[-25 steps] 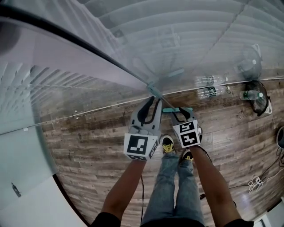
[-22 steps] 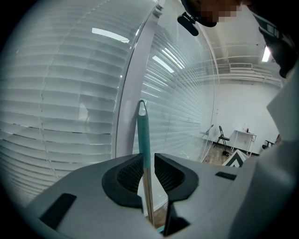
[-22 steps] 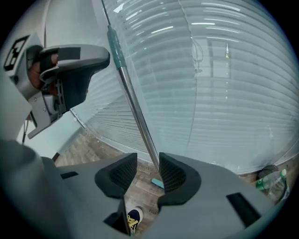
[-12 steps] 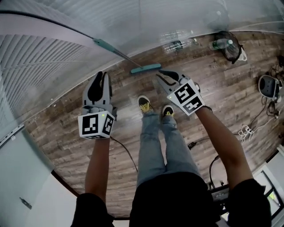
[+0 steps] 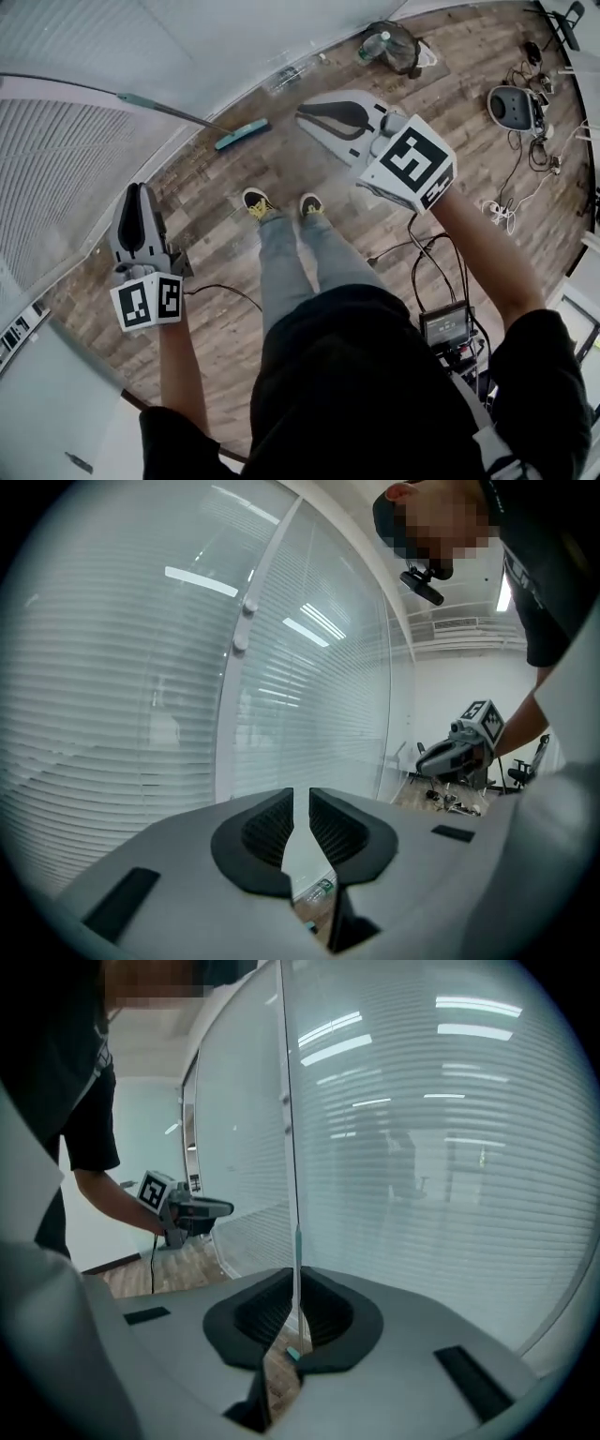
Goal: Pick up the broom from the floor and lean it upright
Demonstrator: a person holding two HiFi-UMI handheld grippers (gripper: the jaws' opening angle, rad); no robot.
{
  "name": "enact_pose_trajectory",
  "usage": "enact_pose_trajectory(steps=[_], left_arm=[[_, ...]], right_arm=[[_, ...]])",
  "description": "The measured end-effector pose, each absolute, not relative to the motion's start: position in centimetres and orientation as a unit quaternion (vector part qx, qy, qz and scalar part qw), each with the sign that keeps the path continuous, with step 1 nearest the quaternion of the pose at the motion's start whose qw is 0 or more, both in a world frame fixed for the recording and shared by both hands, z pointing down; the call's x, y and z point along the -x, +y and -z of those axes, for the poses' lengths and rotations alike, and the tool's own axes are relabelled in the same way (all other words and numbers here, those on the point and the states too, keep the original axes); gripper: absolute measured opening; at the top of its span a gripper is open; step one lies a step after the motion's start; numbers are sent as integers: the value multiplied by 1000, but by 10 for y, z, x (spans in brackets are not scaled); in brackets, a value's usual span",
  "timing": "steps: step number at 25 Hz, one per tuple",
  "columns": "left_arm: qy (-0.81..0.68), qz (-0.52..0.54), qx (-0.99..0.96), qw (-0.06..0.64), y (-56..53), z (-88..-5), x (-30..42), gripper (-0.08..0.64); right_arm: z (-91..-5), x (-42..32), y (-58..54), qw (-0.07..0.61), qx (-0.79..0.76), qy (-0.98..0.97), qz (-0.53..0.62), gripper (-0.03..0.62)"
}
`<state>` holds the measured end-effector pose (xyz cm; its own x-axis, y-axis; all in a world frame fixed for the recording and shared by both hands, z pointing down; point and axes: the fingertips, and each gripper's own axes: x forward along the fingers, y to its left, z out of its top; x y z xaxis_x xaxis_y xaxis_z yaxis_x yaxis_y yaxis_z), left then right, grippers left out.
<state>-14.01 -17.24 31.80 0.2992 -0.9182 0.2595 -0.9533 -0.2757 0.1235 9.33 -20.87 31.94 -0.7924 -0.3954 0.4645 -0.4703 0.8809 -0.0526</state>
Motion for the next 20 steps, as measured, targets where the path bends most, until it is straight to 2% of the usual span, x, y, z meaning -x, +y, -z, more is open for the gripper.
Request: enact_pose_trajectory(steps=[10, 20], left_arm=[[-564, -15, -820, 95, -109, -188, 35, 64], [-566, 2, -823, 52, -51, -118, -21, 64]], right_arm=[[-149, -190, -143, 89, -332, -938, -43, 40], [-107, -249, -98, 24, -392, -919, -45, 40]])
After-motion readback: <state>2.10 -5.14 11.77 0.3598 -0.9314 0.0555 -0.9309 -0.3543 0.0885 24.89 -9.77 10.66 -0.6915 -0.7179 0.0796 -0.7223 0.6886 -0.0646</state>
